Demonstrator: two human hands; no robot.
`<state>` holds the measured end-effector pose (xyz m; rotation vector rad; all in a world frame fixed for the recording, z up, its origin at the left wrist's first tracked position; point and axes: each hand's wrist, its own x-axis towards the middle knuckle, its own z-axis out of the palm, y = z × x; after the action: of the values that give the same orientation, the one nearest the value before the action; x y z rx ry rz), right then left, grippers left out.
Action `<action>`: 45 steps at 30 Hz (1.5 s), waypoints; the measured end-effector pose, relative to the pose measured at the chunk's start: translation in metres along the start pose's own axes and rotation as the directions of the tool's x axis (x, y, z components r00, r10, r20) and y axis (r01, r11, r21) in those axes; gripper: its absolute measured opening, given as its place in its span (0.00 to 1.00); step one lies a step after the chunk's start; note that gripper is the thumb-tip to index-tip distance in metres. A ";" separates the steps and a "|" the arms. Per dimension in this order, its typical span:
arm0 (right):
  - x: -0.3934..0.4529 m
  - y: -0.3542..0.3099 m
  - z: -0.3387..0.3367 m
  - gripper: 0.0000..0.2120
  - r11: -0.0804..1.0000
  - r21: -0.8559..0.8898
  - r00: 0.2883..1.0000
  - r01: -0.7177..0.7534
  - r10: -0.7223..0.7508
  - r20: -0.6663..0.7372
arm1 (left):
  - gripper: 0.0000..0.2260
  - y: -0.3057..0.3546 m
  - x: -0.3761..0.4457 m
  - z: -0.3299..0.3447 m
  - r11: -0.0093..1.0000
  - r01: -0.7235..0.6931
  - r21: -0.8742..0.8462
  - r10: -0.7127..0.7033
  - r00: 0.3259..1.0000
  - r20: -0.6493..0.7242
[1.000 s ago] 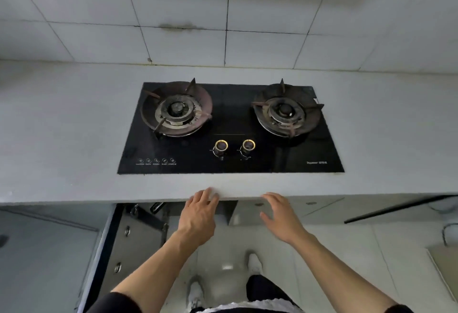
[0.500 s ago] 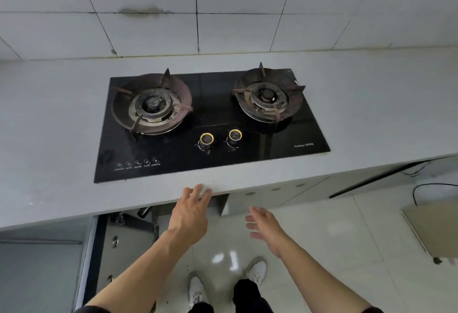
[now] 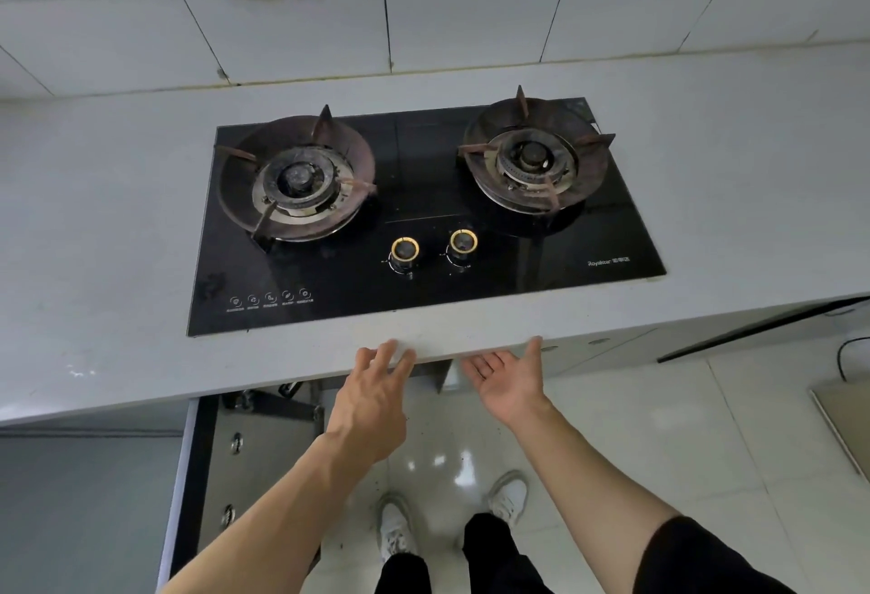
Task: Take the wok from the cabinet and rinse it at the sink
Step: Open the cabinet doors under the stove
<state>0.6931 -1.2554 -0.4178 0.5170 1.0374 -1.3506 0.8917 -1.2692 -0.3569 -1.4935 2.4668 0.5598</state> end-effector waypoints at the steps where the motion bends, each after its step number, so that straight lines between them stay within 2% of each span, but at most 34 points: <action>1: 0.000 0.000 -0.001 0.42 1.000 -0.005 1.000 0.002 -0.002 0.005 | 0.35 0.000 0.000 0.000 1.000 -0.002 0.009 0.002 1.000 0.003; 4: 0.001 0.000 -0.005 0.42 0.999 -0.048 1.000 0.009 -0.009 0.017 | 0.36 0.002 0.000 0.000 0.999 -0.002 0.050 0.001 1.000 0.014; 7: -0.002 0.003 -0.016 0.40 0.985 -0.172 0.999 0.019 -0.013 0.038 | 0.35 0.003 0.000 -0.002 0.997 -0.007 0.083 0.005 1.000 0.022; 10: -0.007 0.005 -0.030 0.26 0.939 -0.340 0.999 0.046 -0.043 0.016 | 0.34 0.003 0.001 -0.002 0.996 -0.005 0.086 0.002 1.000 0.029; 12: -0.011 0.007 -0.040 0.17 0.919 -0.393 0.999 0.038 -0.047 -0.011 | 0.34 0.003 0.000 0.000 0.995 -0.007 0.095 0.004 0.999 0.034; 16: -0.023 0.010 -0.063 0.11 0.897 -0.440 0.997 0.042 -0.065 -0.037 | 0.32 0.005 0.003 0.003 0.990 -0.008 0.143 0.003 0.999 0.033; 19: -0.036 0.017 -0.074 0.09 0.813 -0.576 0.987 0.079 -0.145 -0.070 | 0.28 0.014 0.007 0.003 0.985 0.021 0.171 -0.030 0.998 0.051; 23: -0.043 0.025 -0.085 0.07 0.576 -0.816 0.936 0.049 -0.312 -0.164 | 0.24 0.021 0.010 0.006 0.977 0.025 0.210 -0.030 0.999 0.021; 28: -0.055 0.032 -0.100 0.09 0.373 -0.928 0.868 0.003 -0.462 -0.183 | 0.24 0.014 0.008 0.011 0.955 -0.003 0.297 0.011 1.000 -0.024; 31: -0.066 0.032 -0.104 0.13 0.359 -0.933 0.845 -0.007 -0.497 -0.198 | 0.28 0.019 0.006 0.015 0.919 -0.004 0.394 0.014 1.000 -0.023; 35: -0.084 0.031 -0.111 0.28 0.317 -0.947 0.822 0.050 -0.551 -0.141 | 0.27 0.027 0.008 0.017 0.894 0.009 0.448 -0.007 1.000 -0.006; 37: -0.090 0.030 -0.116 0.38 0.263 -0.963 0.812 0.055 -0.573 -0.110 | 0.25 0.028 0.010 0.016 0.917 0.012 0.398 -0.010 1.000 -0.008; 39: -0.093 0.028 -0.120 0.45 0.218 -0.975 0.798 0.034 -0.594 -0.105 | 0.22 0.027 0.015 0.015 0.949 -0.034 0.312 0.045 0.999 -0.027; 42: -0.096 0.025 -0.125 0.49 0.040 -0.999 0.769 -0.029 -0.638 -0.048 | 0.23 0.029 0.022 0.018 0.970 -0.128 0.208 0.138 0.990 -0.032; 45: -0.100 0.021 -0.132 0.48 -0.186 -0.973 0.766 -0.139 -0.642 0.013 | 0.22 0.033 0.022 0.021 0.970 -0.110 0.218 0.119 0.992 -0.030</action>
<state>0.6832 -1.0889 -0.4040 -0.7386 2.4449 -0.2259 0.8514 -1.2646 -0.3767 -1.2992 2.5631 0.2690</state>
